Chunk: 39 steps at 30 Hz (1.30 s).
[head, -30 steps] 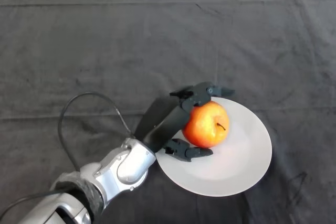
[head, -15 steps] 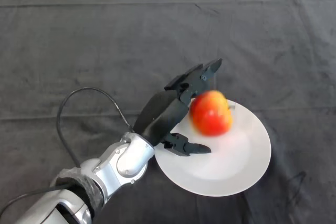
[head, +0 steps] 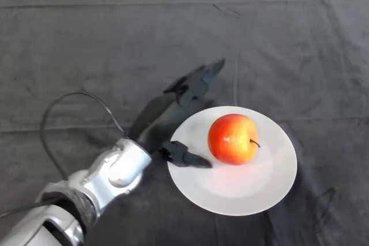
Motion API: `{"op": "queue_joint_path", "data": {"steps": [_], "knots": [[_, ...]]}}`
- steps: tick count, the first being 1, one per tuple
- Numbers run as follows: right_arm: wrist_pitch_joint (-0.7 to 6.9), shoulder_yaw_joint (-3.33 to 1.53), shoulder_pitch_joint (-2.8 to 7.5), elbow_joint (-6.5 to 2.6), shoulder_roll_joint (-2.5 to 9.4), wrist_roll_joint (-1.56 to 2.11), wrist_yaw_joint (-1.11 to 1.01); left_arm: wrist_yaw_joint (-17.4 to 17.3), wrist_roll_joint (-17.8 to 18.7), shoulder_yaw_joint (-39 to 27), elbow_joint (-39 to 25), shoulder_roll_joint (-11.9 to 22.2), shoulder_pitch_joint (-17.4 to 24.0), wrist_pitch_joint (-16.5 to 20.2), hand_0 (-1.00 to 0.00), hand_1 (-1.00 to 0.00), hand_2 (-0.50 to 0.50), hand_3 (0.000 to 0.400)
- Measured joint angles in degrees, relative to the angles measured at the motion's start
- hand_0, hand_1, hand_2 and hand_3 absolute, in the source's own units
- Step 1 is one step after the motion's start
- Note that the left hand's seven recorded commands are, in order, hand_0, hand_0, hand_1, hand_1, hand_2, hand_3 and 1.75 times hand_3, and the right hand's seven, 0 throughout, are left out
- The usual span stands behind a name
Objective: Move the apple to the plate
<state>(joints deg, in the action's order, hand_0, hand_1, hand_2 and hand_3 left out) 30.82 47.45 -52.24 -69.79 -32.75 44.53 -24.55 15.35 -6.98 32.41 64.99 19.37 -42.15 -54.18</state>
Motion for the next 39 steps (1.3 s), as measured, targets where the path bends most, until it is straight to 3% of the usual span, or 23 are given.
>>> {"op": "queue_joint_path", "data": {"steps": [23, 39], "knots": [[0.00, 0.00, 0.00, 0.00, 0.00, 0.00, 0.00, -1.3, 6.6, -13.5, 3.1, 8.5, 2.6, -2.3, 0.00, 0.00, 0.00, 0.000], [0.00, 0.00, 0.00, 0.00, 0.00, 0.00, -0.01, 5.0, 6.7, -20.4, 6.0, 11.7, 5.6, 3.8, 0.00, 0.00, 0.00, 0.000]]}}
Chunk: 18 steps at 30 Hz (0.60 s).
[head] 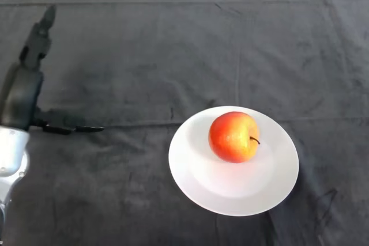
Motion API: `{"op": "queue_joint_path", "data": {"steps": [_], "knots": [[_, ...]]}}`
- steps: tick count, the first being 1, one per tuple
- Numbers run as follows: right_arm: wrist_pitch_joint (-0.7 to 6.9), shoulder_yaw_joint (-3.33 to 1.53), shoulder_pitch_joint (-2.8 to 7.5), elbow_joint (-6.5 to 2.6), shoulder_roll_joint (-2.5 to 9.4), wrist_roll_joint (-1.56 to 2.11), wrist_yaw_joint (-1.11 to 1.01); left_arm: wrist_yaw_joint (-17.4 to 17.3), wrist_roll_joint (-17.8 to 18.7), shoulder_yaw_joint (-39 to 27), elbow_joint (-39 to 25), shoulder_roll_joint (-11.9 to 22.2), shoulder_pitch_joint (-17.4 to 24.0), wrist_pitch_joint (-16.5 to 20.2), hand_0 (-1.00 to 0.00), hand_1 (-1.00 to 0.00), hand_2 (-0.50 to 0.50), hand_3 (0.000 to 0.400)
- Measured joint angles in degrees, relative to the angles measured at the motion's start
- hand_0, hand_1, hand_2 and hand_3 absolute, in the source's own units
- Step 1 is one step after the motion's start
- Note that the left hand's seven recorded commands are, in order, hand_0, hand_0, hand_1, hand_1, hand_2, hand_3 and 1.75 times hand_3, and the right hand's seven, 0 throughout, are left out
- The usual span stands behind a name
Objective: Move the apple to the plate
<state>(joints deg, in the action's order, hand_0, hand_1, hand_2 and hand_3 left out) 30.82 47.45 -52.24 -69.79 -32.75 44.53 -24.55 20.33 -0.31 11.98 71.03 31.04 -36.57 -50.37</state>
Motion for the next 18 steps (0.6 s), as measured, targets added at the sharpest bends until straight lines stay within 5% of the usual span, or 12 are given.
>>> {"op": "queue_joint_path", "data": {"steps": [9, 18], "knots": [[0.00, 0.00, 0.00, 0.00, 0.00, 0.00, -0.01, 2.0, 2.6, -5.0, 0.3, 3.1, 1.3, 3.2, 0.00, 0.00, 0.00, 0.000], [0.00, 0.00, 0.00, 0.00, -0.02, 0.00, -0.01, 3.8, 9.3, -13.5, 1.8, 4.8, 4.7, 7.4, 0.00, 0.00, 0.00, 0.000]]}}
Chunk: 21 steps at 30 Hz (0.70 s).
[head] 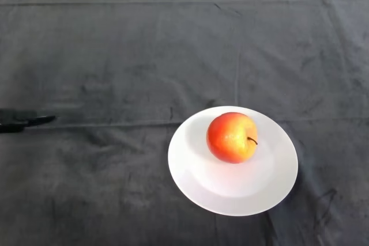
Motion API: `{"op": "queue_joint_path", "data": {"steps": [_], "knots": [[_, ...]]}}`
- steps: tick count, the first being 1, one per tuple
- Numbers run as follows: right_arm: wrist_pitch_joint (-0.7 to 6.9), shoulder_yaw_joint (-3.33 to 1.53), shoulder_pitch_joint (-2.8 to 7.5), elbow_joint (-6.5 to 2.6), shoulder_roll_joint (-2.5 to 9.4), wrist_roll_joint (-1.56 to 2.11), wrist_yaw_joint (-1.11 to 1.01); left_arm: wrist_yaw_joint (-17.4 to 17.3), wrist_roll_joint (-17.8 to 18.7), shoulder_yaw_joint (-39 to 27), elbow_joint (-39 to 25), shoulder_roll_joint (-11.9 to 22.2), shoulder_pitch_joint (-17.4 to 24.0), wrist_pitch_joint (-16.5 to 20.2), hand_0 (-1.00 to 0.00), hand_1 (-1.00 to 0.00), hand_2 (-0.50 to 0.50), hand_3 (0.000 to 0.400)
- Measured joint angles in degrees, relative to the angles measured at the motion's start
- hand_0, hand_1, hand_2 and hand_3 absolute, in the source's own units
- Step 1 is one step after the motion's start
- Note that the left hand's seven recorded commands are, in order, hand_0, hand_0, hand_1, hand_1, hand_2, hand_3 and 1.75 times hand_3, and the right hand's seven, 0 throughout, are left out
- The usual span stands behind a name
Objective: Move the apple to the plate
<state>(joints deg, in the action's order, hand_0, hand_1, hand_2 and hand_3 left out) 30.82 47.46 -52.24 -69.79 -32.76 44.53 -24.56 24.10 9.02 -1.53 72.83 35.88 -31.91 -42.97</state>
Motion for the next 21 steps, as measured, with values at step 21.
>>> {"op": "queue_joint_path", "data": {"steps": [21], "knots": [[0.00, 0.00, 0.00, 0.00, 0.00, 0.00, 0.00, 5.3, 8.5, -13.2, 0.4, 1.0, 2.1, 4.3, 0.00, 0.00, 0.00, 0.000]]}}
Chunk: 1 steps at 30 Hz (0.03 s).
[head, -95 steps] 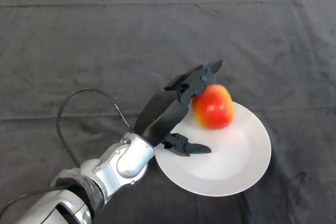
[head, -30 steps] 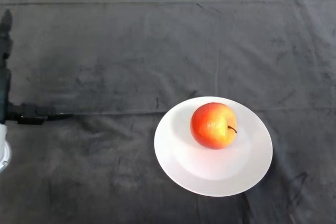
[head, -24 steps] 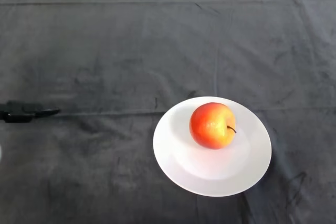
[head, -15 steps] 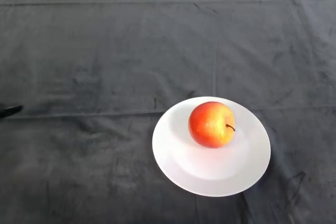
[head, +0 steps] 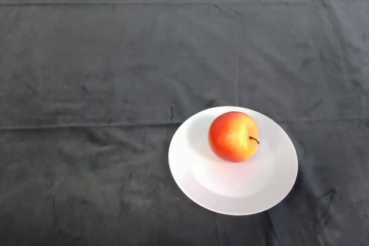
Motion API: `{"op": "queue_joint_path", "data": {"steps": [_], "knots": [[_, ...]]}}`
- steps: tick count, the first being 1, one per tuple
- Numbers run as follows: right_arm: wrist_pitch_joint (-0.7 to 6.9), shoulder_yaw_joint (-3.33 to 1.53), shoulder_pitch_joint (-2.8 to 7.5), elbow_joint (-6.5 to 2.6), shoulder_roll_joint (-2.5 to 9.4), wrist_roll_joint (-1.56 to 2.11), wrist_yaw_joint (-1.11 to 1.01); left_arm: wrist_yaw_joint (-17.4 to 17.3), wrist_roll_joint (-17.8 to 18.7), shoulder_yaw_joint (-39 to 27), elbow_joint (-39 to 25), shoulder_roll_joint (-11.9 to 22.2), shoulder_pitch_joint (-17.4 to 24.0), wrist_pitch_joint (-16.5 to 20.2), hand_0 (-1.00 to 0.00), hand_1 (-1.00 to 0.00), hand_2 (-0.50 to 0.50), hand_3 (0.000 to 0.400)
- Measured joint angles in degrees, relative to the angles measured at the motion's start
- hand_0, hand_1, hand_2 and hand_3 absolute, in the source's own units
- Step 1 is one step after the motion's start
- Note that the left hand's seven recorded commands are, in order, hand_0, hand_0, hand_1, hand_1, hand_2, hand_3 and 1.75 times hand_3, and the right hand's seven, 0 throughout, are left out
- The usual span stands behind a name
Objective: Move the apple to the plate
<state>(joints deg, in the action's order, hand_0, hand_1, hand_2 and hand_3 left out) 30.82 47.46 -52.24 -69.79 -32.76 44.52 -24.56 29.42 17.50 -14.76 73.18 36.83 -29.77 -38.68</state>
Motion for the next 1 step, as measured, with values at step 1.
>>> {"op": "queue_joint_path", "data": {"steps": [1], "knots": [[0.00, 0.00, 0.00, 0.00, 0.00, 0.00, 0.00, 0.1, 0.7, -0.4, 0.0, 0.0, 0.0, 0.1, 0.00, 0.00, 0.00, 0.000]]}}
